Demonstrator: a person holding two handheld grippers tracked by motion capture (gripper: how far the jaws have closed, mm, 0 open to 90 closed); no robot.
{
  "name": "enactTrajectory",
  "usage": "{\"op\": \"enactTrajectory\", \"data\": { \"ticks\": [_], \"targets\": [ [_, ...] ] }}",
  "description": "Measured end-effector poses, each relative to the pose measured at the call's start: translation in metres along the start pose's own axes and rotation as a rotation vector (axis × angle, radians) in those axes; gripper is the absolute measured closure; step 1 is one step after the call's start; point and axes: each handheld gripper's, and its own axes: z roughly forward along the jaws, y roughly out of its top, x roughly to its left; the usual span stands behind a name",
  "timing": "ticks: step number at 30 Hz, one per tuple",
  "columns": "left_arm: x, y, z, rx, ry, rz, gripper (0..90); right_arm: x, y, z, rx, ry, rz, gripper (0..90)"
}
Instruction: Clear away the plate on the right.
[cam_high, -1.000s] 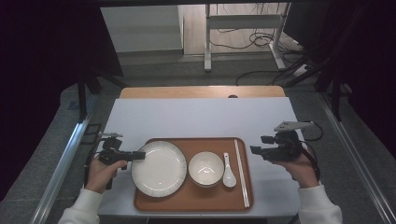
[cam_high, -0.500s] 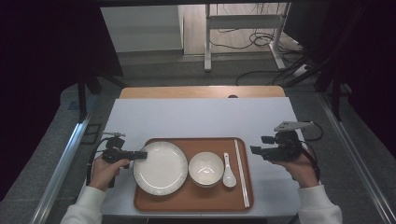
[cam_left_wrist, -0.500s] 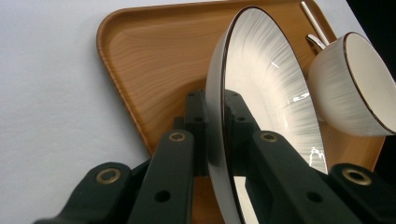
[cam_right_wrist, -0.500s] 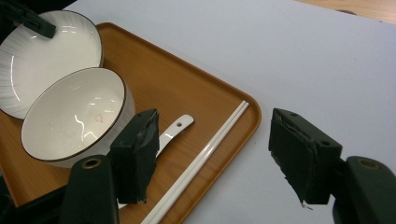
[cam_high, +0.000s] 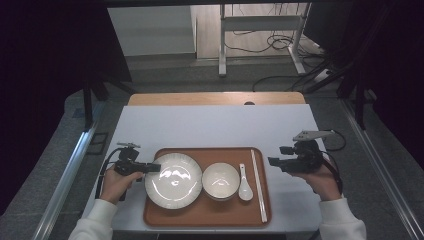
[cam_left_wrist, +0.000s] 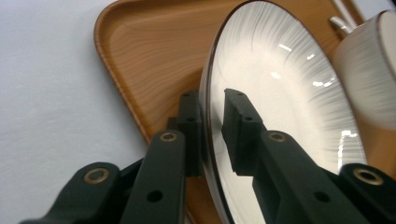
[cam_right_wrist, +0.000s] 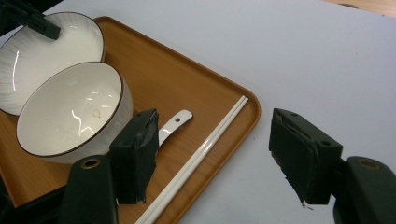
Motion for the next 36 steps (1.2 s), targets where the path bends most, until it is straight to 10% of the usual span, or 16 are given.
{"op": "enactTrajectory", "data": {
  "ticks": [19, 36],
  "targets": [
    [-0.012, -0.002, 0.013, 0.059, 0.141, 0.122, 58.6, -0.001, -0.001, 0.003, 0.024, 0.006, -0.005, 32.4],
    [-0.041, 0.003, -0.025, -0.168, 0.280, 0.177, 19.9, -0.004, -0.004, 0.002, 0.026, -0.016, -0.001, 29.8]
  ]
}}
